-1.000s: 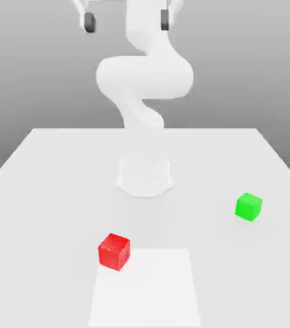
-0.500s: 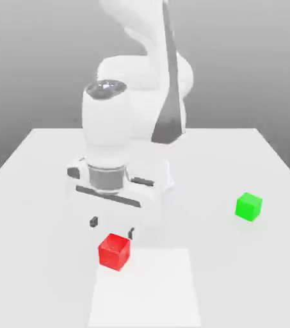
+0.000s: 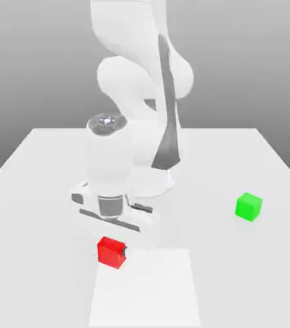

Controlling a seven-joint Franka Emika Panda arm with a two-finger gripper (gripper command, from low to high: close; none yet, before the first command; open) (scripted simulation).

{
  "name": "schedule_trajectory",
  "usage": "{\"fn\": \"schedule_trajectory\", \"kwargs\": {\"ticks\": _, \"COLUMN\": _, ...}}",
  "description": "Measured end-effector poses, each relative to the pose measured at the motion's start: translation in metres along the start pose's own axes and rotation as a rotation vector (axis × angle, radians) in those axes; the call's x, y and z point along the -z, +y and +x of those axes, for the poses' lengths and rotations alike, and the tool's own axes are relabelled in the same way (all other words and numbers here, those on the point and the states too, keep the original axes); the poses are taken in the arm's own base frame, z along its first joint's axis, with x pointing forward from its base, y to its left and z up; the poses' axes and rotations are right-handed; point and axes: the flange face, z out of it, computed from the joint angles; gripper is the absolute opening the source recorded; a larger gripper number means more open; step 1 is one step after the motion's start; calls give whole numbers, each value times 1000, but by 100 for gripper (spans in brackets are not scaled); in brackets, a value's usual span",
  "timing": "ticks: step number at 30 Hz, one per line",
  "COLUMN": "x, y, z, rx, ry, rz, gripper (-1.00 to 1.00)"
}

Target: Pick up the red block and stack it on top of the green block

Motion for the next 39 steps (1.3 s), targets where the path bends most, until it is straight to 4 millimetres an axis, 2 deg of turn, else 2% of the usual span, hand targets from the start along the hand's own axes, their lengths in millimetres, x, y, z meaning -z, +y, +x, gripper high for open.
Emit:
{"fn": "schedule_trajectory", "kwargs": {"ticks": 3, "x": 25, "y": 1, "z": 0, "rx": 0, "ry": 0, "rz": 0, "gripper": -100}}
{"fn": "schedule_trajectory", "kwargs": {"ticks": 6, "x": 39, "y": -11, "z": -27, "rx": 141, "ry": -4, "rz": 5, "gripper": -100}}
{"fn": "schedule_trajectory", "kwargs": {"ticks": 12, "x": 53, "y": -34, "z": -106, "rx": 556, "ry": -13, "rz": 19, "gripper": -100}}
{"fn": "schedule_trajectory", "kwargs": {"ticks": 18, "x": 64, "y": -36, "z": -190, "rx": 983, "ry": -17, "rz": 26, "gripper": -100}}
{"fn": "schedule_trajectory", "kwargs": {"ticks": 25, "x": 72, "y": -11, "z": -281, "rx": 1481, "ry": -16, "rz": 26, "gripper": -100}}
{"fn": "schedule_trajectory", "kwargs": {"ticks": 32, "x": 73, "y": 37, "z": -358, "rx": 1976, "ry": -8, "rz": 12, "gripper": -100}}
{"fn": "schedule_trajectory", "kwargs": {"ticks": 35, "x": 72, "y": 62, "z": -384, "rx": 2177, "ry": -3, "rz": 0, "gripper": -100}}
{"fn": "schedule_trajectory", "kwargs": {"ticks": 39, "x": 59, "y": 65, "z": -389, "rx": 2229, "ry": 18, "rz": -20, "gripper": -100}}
